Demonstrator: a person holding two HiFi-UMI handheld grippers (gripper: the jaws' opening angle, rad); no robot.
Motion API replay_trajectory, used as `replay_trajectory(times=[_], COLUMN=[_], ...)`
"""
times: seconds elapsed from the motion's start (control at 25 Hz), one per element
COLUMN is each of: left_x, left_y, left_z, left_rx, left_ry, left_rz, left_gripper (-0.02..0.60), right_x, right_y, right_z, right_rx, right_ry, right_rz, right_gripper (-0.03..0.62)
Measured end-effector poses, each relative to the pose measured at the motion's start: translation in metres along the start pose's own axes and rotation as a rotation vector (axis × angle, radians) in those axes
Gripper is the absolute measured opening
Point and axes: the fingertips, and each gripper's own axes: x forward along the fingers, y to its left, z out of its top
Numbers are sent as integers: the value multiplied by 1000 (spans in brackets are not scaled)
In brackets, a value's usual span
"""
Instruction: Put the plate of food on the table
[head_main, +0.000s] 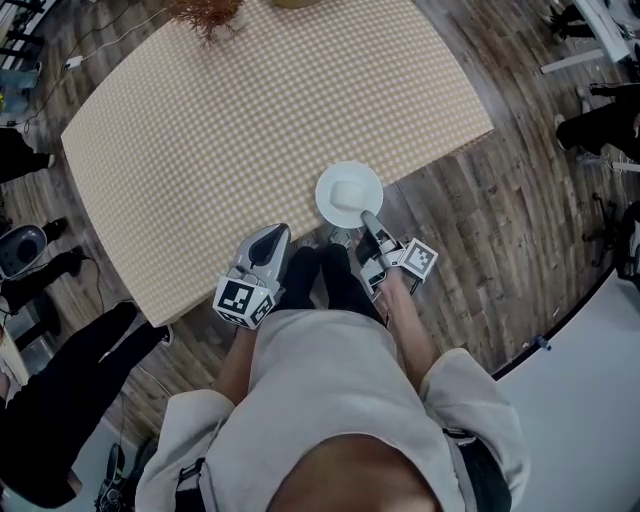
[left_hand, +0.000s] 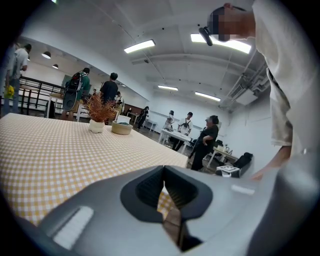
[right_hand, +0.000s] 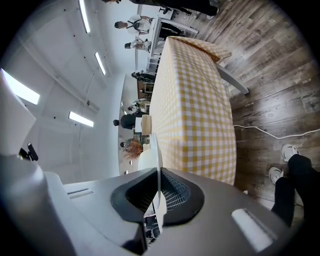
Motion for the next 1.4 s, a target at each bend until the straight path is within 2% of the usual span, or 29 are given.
replay_trajectory(times=[0.2,0.8,1.4], left_x=[-6,-5,-2], left_y=[-9,13,20], left_z=[-6,-9,-10], left_rx=[-12,-51,-68], left_ry=[-7,13,17], left_rz=[5,47,47], left_gripper=[9,9,9], right_x=[17,109,146], right_y=[6,38,40], right_z=[10,74,95], right_rx=[-15,-61,-49], right_ry=[0,-20,-35], right_rz=[24,43,25], right_gripper=[11,12,14])
